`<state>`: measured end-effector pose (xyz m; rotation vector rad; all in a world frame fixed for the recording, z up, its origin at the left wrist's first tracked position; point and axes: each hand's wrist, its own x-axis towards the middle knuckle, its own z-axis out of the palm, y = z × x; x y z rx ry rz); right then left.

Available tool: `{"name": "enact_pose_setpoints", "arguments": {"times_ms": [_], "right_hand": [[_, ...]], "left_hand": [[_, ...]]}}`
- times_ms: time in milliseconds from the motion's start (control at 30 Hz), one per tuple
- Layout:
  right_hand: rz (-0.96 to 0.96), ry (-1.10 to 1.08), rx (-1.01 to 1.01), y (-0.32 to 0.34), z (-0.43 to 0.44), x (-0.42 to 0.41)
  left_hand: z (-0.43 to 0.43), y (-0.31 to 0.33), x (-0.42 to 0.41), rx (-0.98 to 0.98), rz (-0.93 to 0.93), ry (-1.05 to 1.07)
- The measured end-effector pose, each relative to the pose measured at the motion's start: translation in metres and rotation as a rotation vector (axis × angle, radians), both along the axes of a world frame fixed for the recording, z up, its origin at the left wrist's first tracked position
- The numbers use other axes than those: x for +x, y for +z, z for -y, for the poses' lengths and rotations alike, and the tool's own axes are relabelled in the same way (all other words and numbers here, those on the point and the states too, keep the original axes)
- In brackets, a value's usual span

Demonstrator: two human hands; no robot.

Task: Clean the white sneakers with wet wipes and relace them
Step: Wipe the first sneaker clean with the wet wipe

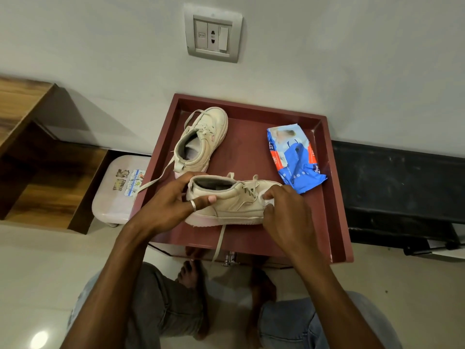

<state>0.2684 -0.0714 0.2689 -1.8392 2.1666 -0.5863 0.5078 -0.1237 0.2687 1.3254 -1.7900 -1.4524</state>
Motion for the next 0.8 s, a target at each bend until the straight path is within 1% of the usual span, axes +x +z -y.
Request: {"name": "enact_pose_setpoints", "arguments": {"times_ms": [167,267,433,500,600,667,800], "right_hand": [[0.098,-0.041,-0.090,0.008,0.000,0.011],[0.173,-0.009,-0.178,0.010,-0.003,0.026],[0.109,0.119,-0.338,0.012,-0.008,0.072],[0.094,0.213,-0.345,0.011,-0.008,0.087],[0.022,0.357,-0.308,0.009,-0.006,0.089],[0.048,0.324,-0.309,0.009,-0.002,0.069],[0.089,0.076,-0.301,0.004,0.004,0.014]], "left_hand": [[-0.004,0.018,-0.012,0.034,-0.150,0.127],[-0.005,0.022,-0.016,0.095,-0.202,0.174],[-0.003,0.021,-0.023,0.210,-0.263,0.289],[-0.001,0.019,-0.025,0.236,-0.278,0.342],[0.001,0.017,-0.025,0.266,-0.310,0.347],[0.002,0.016,-0.024,0.291,-0.333,0.334],[0.005,0.014,-0.022,0.305,-0.354,0.330]]}}
